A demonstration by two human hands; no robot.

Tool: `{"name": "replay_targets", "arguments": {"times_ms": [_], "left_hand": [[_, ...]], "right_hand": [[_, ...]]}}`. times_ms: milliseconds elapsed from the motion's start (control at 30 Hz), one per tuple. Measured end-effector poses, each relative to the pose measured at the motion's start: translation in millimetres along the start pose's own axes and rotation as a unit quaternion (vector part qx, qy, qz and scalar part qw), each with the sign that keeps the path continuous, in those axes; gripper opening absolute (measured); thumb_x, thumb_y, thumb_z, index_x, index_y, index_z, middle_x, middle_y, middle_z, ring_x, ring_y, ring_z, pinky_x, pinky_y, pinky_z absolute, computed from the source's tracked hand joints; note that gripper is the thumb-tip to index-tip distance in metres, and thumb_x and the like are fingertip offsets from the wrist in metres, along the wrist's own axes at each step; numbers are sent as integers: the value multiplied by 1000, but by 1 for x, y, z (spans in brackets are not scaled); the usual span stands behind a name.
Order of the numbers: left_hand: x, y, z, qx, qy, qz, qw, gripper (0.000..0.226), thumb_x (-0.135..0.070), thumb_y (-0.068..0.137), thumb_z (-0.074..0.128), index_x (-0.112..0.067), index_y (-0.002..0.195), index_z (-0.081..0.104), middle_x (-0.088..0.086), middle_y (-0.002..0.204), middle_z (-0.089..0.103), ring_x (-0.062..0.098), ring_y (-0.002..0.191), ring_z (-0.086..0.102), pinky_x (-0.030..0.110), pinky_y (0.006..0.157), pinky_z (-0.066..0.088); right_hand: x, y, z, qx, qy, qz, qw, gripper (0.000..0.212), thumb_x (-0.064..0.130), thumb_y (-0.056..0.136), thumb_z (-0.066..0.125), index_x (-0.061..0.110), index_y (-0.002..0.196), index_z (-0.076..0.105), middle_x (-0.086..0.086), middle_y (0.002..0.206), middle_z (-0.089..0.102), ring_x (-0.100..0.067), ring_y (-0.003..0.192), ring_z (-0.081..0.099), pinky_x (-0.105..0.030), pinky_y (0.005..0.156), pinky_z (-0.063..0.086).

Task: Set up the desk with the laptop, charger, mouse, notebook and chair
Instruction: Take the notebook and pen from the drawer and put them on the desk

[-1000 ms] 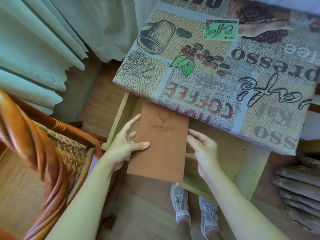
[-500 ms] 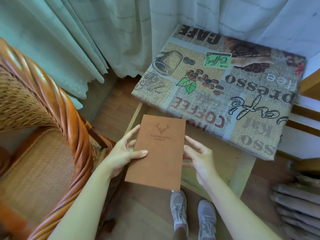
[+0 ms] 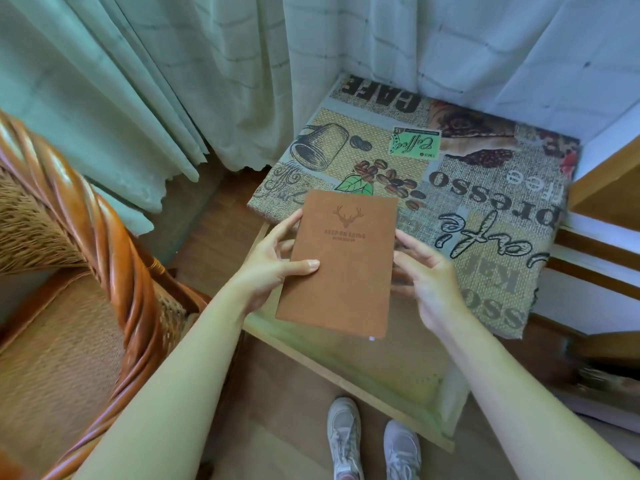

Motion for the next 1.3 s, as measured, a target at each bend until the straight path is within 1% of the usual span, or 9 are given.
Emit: {"name": "replay_targets", "arguments": {"times_ms": [267,433,533,633,767,900,1100,1200,1300], "left_hand": [[-24,73,30,47,14,-6,999,92,5,75,74,-37,146,33,9,121,68,28,110,65,47,92,52],[-32,107,43,56,47,-14,997,89,9,78,71,-37,145,35,8,118,68,23,106,67,39,80,58],[-29,125,44,39,58,-12,997,90,8,78,71,-35,147,33,10,118,68,24,104,68,38,78,58],[-27,138,44,15,60,-5,998,90,6,80,71,-35,148,29,9,120,65,20,103,68,35,76,60],[-26,151,41,-5,96,22,995,90,1,78,74,-36,148,30,4,125,59,15,109,63,31,85,57],[-28,158,42,-17,138,52,989,92,0,72,80,-30,147,36,-6,131,53,3,115,53,11,79,52],[-25,162,40,-35,156,59,985,114,-1,66,84,-24,153,13,-10,136,52,12,125,48,37,106,43],[-24,162,38,-39,152,65,985,117,-1,67,84,-24,153,8,-7,138,52,10,121,52,34,101,47],[-20,160,36,-47,163,74,983,113,-3,68,84,-20,153,12,-4,141,50,7,121,52,20,93,46]], "right_hand": [[32,54,-38,75,-117,-25,990,48,9,90,59,33,131,52,6,110,69,-13,85,69,-31,61,57],[34,82,-41,98,-196,-8,976,34,9,86,65,31,111,60,16,102,69,-3,85,68,-17,65,53],[33,98,-41,43,-166,-19,985,34,4,84,66,27,109,64,8,99,72,-13,81,70,-26,57,55],[32,115,-44,-48,-145,-28,988,39,0,85,63,19,119,61,2,109,69,-17,93,69,-35,69,59],[33,127,-43,-119,-104,-22,987,41,-3,88,58,14,125,57,-3,103,67,-10,90,66,-26,66,59],[34,130,-41,-170,-60,-13,984,47,-3,86,62,13,130,54,-1,97,65,-10,88,64,-26,69,59],[27,132,-31,-224,-112,-77,965,61,0,77,72,19,132,53,0,109,68,-10,94,66,-27,81,56],[30,132,-33,-249,-110,-84,959,65,-2,76,72,18,134,51,-1,109,66,-9,94,65,-20,81,53],[28,130,-38,-249,-99,-75,961,60,-4,78,68,16,132,53,1,109,65,-9,97,65,-29,88,55]]}}
Point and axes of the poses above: each hand's wrist, its own y-axis towards the middle knuckle, its own z-axis out of the palm, x = y × z, the point moved 1 cm from there along y, towards the middle knuckle
